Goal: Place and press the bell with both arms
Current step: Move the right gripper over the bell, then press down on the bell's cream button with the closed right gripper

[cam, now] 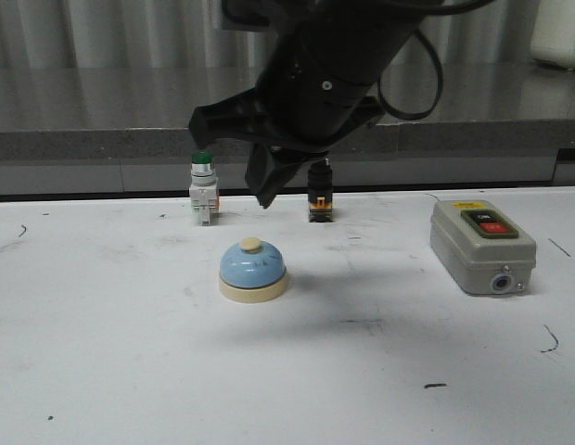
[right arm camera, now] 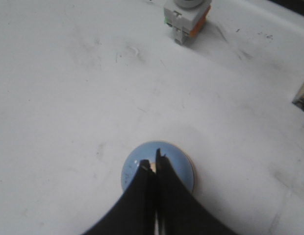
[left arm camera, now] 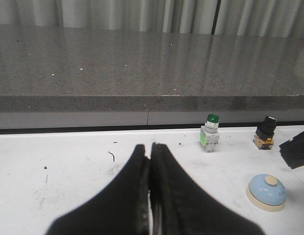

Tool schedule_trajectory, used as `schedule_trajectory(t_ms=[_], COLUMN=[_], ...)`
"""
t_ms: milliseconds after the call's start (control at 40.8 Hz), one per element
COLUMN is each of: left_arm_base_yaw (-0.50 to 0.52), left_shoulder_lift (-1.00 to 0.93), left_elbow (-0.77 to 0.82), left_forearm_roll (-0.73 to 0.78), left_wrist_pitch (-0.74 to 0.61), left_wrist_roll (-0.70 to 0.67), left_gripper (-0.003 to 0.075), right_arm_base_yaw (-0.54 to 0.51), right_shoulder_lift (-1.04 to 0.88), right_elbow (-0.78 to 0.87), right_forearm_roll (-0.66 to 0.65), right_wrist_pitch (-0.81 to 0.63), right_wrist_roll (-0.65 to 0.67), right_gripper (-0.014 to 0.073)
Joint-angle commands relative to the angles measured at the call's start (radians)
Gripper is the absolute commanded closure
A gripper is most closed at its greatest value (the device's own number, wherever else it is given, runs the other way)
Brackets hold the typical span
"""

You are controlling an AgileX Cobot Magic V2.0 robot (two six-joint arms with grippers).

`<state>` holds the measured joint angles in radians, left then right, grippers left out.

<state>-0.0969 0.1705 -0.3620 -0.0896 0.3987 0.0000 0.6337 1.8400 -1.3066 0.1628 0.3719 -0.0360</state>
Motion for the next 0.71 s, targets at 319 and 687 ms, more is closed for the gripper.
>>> schedule_trajectory(t_ms=[319, 687], left_arm_base_yaw=[-0.006, -0.006], left_shoulder_lift=[0.01, 0.01], left_elbow=[-0.026, -0.026], left_forearm_roll=[-0.01, -0.01], left_wrist_pitch=[-0.079, -0.079], left_wrist_roll=[-0.009, -0.009], left_gripper=[0.074, 0.074], right_arm_base_yaw=[0.003, 0.003], right_shoulder_lift=[0.076, 0.02], right_elbow=[-0.123, -0.123], right_forearm_roll=[0.004, 0.004], right_wrist_pitch=[-0.013, -0.013], right_wrist_roll=[0.0, 0.0], right_gripper=[0.0655, 0.0655])
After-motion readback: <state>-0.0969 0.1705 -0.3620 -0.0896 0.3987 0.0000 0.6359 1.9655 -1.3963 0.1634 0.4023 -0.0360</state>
